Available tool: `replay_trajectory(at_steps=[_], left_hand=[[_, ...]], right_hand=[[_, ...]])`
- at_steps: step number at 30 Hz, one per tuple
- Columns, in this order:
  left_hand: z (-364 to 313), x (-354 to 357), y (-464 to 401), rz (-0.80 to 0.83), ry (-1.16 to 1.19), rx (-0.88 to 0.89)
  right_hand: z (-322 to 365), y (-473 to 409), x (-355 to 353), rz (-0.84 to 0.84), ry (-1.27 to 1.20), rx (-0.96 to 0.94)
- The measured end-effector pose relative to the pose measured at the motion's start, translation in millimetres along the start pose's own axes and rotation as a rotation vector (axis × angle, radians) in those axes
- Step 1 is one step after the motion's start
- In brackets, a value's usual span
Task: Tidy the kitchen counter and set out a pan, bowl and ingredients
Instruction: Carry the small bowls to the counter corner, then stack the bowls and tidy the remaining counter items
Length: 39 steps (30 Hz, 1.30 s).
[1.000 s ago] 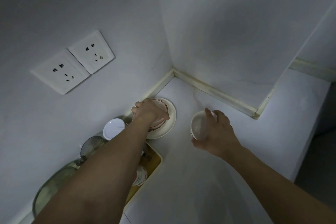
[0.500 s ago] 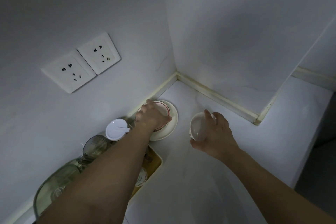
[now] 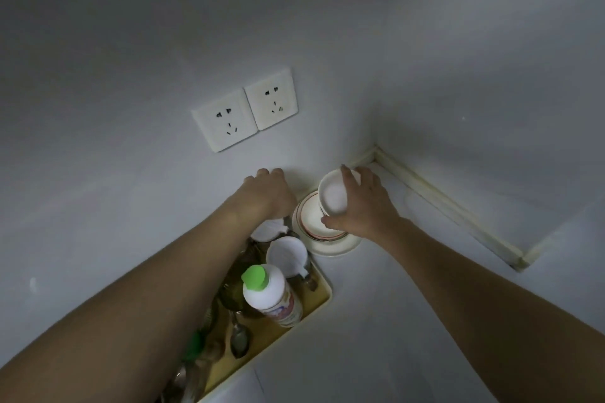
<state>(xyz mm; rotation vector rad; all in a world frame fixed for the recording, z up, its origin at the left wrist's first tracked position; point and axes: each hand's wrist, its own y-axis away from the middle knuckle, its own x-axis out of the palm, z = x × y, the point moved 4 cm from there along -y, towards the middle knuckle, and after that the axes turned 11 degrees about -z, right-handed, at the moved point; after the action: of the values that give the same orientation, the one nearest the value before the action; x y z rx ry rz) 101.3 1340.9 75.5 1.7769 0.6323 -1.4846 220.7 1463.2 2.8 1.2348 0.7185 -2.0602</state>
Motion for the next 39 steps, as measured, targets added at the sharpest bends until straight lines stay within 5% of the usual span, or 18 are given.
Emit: replay_trajectory(at_steps=[25, 34, 39], left_hand=[[66, 23, -11, 0.071, 0.148, -0.106], [98, -38, 75, -0.479, 0.177, -0.083], [134, -56, 139, -0.668, -0.003, -0.037]], right_hand=[[15, -15, 70, 0.157, 0.148, -0.015], [69, 9, -41, -0.148, -0.065, -0.189], [130, 43, -91, -0.246, -0.165, -0.335]])
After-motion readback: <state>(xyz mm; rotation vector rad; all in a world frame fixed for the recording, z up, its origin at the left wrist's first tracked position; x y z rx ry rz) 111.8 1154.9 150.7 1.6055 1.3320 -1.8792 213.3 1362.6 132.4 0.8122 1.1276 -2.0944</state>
